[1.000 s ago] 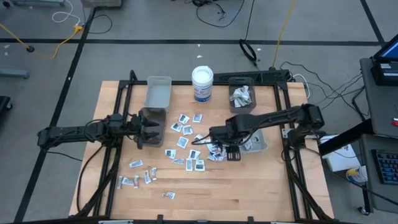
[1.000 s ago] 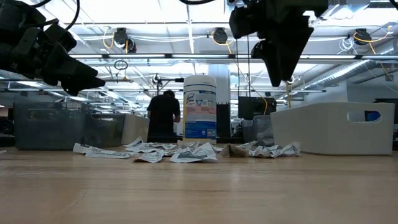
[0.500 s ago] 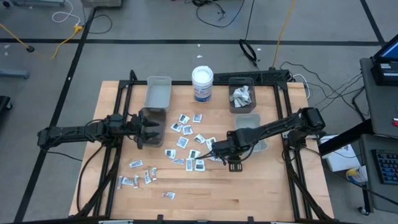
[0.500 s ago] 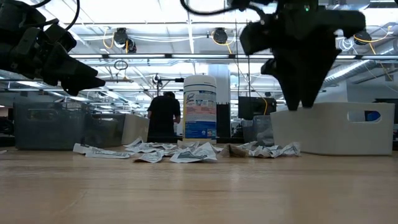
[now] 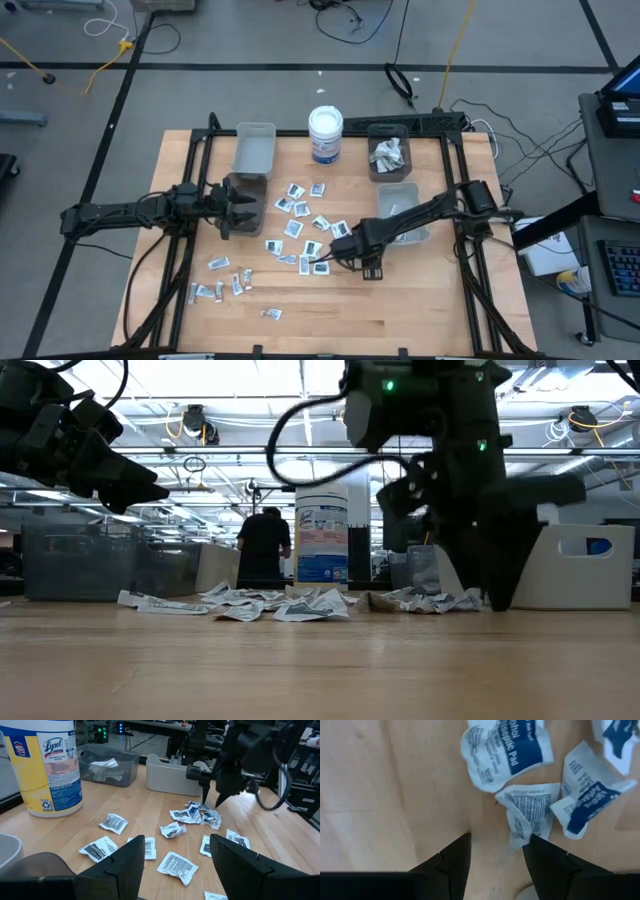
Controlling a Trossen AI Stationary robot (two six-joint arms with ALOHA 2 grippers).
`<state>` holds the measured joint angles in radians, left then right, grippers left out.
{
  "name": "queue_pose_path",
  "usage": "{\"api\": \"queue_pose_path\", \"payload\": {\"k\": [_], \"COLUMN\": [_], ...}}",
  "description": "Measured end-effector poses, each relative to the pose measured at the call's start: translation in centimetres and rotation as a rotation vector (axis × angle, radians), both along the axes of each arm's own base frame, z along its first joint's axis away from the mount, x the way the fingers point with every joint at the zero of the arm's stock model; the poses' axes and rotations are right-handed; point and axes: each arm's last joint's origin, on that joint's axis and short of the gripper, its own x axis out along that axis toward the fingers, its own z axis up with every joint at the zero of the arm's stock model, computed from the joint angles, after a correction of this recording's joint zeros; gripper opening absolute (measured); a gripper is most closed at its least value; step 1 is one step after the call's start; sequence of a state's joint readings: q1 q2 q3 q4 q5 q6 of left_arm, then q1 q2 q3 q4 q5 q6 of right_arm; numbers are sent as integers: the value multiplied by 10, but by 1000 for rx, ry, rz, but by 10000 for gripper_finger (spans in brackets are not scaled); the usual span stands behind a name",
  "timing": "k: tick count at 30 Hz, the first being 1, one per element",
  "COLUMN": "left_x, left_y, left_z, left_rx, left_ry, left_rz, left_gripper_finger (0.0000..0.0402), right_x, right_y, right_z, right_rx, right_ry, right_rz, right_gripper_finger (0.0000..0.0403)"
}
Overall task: Pick & Place First Aid Supplies
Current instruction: Put the blue alcohol pad into the right gray bin
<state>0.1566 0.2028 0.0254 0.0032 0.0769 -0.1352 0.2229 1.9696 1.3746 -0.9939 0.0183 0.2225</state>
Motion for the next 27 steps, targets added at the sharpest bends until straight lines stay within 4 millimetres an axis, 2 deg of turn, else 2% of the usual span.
{"api": "queue_pose_path", "payload": {"k": [13,16,22,24,27], "left_x": [0,0,0,0,0], "left_y": [0,0,0,0,0], "left_z": [0,0,0,0,0], "left_rx": [0,0,0,0,0], "left_ry": [0,0,0,0,0], "left_rz": [-1,0,-1,-1,0], "left_gripper_finger": [230,230,230,230,230], "right_x": [1,1,1,1,0], "right_y": [-4,-4,-4,-4,-4], "right_z": [-2,-2,-2,-2,0], "right_rx": [-6,-5,-2,-1,0], "right_ry": [10,10,8,8,14], "right_rz": [-7,12,45,55,58], "right_gripper_finger": [162,129,20,8,12]}}
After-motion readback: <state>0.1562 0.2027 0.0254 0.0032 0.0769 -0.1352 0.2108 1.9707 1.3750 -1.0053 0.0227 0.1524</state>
